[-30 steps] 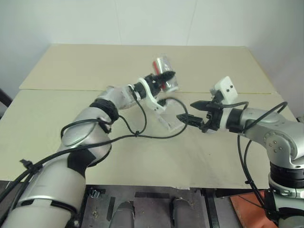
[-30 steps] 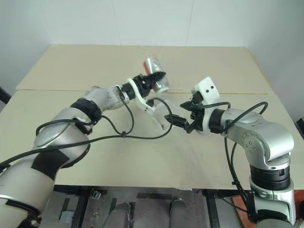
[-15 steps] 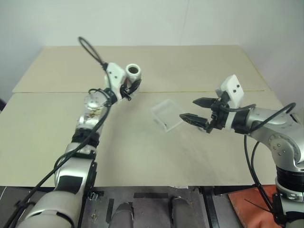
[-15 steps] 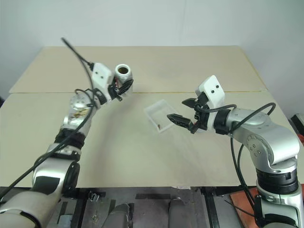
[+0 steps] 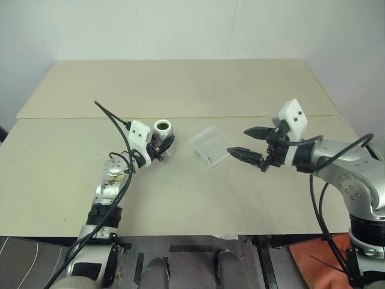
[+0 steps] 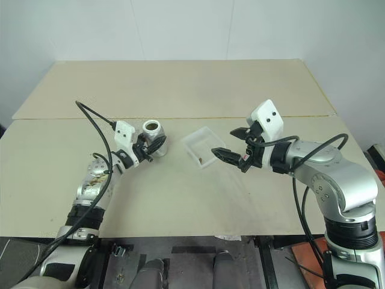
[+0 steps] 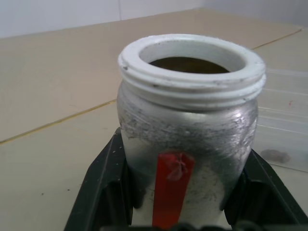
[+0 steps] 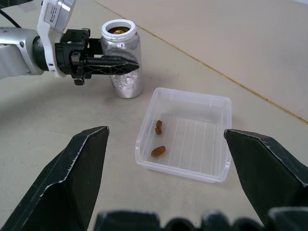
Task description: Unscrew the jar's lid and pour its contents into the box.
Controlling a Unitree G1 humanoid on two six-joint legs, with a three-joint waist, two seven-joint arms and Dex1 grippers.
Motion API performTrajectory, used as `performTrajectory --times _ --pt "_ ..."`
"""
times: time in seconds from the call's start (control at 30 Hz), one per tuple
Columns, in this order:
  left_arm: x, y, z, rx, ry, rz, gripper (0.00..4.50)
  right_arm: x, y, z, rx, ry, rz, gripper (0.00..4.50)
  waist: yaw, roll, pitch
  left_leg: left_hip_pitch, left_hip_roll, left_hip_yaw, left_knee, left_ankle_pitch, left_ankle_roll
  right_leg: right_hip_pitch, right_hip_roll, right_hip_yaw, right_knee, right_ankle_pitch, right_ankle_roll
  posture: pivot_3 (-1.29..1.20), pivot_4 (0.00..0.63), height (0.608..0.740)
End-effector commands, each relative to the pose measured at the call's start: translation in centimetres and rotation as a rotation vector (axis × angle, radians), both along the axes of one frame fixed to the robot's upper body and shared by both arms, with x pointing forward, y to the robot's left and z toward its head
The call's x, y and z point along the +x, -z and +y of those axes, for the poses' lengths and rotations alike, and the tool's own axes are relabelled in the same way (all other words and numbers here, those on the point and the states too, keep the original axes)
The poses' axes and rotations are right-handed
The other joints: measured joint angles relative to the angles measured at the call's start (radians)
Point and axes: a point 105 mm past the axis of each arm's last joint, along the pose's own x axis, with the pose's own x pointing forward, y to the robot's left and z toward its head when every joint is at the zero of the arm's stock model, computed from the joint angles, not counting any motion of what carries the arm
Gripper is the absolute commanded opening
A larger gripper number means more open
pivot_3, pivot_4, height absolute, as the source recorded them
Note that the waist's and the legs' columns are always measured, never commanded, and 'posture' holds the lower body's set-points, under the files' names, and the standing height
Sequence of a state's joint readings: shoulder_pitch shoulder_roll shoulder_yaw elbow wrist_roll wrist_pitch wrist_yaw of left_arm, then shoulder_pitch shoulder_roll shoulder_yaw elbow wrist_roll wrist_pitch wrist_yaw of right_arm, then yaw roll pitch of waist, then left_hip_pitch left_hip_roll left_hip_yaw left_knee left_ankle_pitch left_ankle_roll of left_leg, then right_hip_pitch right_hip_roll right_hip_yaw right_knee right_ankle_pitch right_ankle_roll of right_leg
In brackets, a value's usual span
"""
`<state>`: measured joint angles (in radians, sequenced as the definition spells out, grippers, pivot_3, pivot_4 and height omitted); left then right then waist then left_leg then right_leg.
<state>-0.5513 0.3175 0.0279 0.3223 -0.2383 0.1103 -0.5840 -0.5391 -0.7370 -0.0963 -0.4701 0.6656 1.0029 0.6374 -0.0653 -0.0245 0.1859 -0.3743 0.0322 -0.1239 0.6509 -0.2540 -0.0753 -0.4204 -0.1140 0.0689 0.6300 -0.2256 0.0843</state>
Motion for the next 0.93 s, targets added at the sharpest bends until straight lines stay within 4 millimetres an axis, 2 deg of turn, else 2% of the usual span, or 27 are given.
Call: performTrajectory --times 0.03,0.2,0.33,0.47,0.7,0.83,0.93 --pt "-0.5 -0.3 -0.3 -0.002 0.020 -0.023 2.91 -0.5 -1.2 0.5 -0.002 -0.030 -0.063 4.50 0.000 0.000 0.000 0.000 0.000 0.000 0.000 0.000 0.000 0.000 0.000 0.000 0.000 0.000 0.000 0.00 0.150 0.740" --pt "-0.7 0.6 0.1 0.010 0.002 0.002 4.46 -0.7 -1.0 0.8 -0.005 -0.039 -0.055 4.50 -0.002 0.000 0.000 0.000 0.000 0.000 0.000 -0.001 0.002 0.000 0.000 0.000 0.000 0.000 0.000 0.00 0.150 0.740" --pt "-1.7 -0.1 1.3 0.034 0.013 -0.003 4.46 -0.8 -0.9 0.7 -0.011 -0.034 -0.055 4.50 -0.002 0.000 0.000 0.000 0.000 0.000 0.000 -0.001 0.003 0.000 0.000 0.000 0.000 0.000 0.000 0.00 0.150 0.740" --pt "-4.4 -0.8 3.4 0.131 0.075 0.040 4.46 -1.1 -0.6 0.1 -0.023 -0.023 -0.049 4.50 -0.008 0.000 0.000 0.000 0.001 0.000 -0.001 -0.002 0.003 -0.001 0.000 0.000 0.000 0.000 0.000 0.00 0.150 0.740" --pt "-10.5 -6.6 7.8 0.256 0.200 0.010 4.46 -1.7 -0.1 -1.8 -0.055 -0.024 -0.051 4.50 0.004 0.000 0.000 0.000 0.001 0.001 -0.002 -0.002 0.004 -0.001 0.001 0.000 -0.002 0.000 0.000 0.00 0.150 0.740" --pt "-13.2 -7.9 9.5 0.277 0.254 0.039 4.46 -2.9 0.0 -2.2 -0.087 -0.103 -0.049 4.50 0.007 0.001 0.000 0.001 0.002 0.002 -0.002 -0.003 0.004 -0.001 0.001 0.000 -0.004 -0.001 -0.001 0.00 0.150 0.740" --pt "-13.9 -8.1 9.9 0.289 0.243 0.052 4.46 -3.4 -0.2 -2.5 -0.099 -0.132 -0.061 4.50 0.008 0.001 0.000 0.002 0.002 0.002 -0.003 -0.003 0.005 -0.001 0.001 0.000 -0.003 -0.001 -0.002 0.00 0.150 0.740"
